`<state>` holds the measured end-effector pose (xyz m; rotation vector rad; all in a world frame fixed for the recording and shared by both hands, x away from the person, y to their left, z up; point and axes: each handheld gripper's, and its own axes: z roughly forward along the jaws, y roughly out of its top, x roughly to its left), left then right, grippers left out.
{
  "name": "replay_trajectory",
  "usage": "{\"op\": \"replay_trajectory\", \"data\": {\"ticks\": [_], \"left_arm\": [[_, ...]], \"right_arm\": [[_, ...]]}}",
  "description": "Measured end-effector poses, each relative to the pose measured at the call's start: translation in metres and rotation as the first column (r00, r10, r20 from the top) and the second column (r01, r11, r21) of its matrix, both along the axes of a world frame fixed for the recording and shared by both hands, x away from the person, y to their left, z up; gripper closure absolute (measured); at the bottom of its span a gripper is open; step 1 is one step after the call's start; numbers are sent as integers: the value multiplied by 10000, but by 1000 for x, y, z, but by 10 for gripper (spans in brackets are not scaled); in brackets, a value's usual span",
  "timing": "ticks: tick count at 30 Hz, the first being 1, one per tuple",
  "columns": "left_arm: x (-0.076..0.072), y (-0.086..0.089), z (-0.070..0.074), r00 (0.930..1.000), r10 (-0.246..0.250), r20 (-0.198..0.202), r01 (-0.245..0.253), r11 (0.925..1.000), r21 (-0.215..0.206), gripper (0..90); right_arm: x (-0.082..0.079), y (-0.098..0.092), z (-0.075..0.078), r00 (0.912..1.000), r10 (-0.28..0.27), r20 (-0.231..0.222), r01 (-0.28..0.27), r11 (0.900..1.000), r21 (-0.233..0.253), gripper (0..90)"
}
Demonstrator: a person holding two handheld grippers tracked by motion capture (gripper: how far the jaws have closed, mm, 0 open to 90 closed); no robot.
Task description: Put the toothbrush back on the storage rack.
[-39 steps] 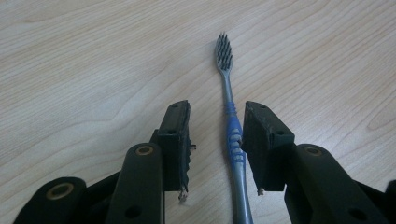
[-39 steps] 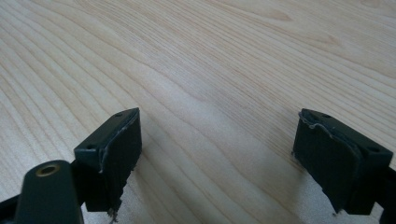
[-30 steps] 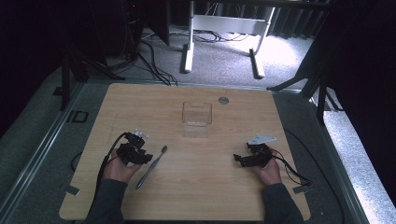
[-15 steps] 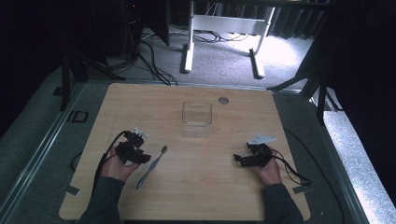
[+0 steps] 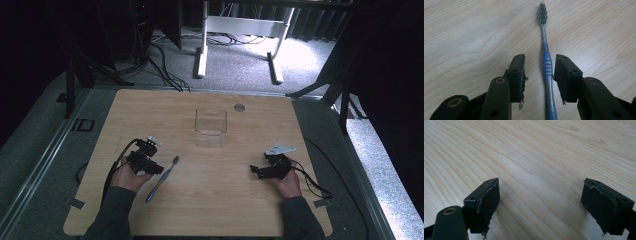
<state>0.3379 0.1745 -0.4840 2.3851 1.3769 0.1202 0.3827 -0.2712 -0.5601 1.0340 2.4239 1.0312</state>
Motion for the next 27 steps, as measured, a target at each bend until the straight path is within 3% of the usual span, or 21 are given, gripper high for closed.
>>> {"op": "replay_trajectory", "data": {"ticks": [13,27], "left_arm": [[5,-14,-3,9975,-161,-695,162,9999,19,662],[10,-22,-11,9930,38,-1183,30,9984,571,698]], "right_arm": [[0,0,0,10000,0,-1,0,10000,1,151],[0,0,0,10000,2,-2,-2,10000,1,151]]}}
